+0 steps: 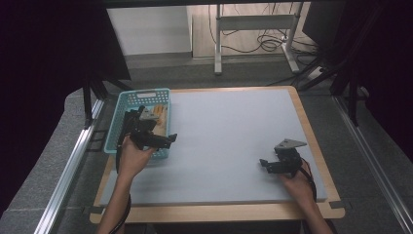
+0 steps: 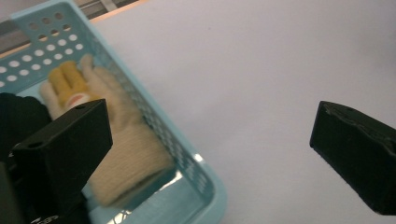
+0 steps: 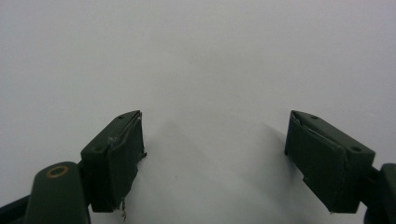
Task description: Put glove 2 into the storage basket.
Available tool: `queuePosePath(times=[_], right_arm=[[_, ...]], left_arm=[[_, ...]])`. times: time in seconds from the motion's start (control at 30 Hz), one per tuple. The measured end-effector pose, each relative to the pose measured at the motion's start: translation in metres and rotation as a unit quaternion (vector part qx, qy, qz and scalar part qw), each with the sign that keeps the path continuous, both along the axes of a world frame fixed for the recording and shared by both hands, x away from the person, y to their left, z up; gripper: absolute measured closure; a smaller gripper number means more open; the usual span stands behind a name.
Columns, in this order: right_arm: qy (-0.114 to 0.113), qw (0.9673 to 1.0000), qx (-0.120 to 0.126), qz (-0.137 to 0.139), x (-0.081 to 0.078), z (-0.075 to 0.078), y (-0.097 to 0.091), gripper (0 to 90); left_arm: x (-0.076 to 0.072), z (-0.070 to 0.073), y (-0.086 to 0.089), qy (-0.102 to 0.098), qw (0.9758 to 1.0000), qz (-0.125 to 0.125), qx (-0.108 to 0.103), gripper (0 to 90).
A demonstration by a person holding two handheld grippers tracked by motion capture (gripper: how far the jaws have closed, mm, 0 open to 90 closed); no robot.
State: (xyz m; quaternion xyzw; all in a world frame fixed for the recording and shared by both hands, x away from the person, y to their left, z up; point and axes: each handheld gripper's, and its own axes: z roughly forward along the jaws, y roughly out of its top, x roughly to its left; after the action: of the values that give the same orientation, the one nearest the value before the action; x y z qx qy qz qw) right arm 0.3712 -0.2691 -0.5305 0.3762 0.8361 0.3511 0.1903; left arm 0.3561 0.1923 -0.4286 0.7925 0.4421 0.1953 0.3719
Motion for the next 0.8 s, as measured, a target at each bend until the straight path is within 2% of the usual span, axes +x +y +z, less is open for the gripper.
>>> queuePosePath(times=[0.47,0.8], right_arm=[[0.000,1.0000,0.000,0.000,0.000,0.000,0.000,19.3],[0.000,1.0000,0.000,0.000,0.000,0.000,0.000,19.3]], left_arm=[[-0.011,-0.011,-0.044,-0.020,0.9985,-0.050,-0.006,0.0],[-0.022,-0.030,-0.076,-0.026,0.9949,-0.094,-0.025,0.0]])
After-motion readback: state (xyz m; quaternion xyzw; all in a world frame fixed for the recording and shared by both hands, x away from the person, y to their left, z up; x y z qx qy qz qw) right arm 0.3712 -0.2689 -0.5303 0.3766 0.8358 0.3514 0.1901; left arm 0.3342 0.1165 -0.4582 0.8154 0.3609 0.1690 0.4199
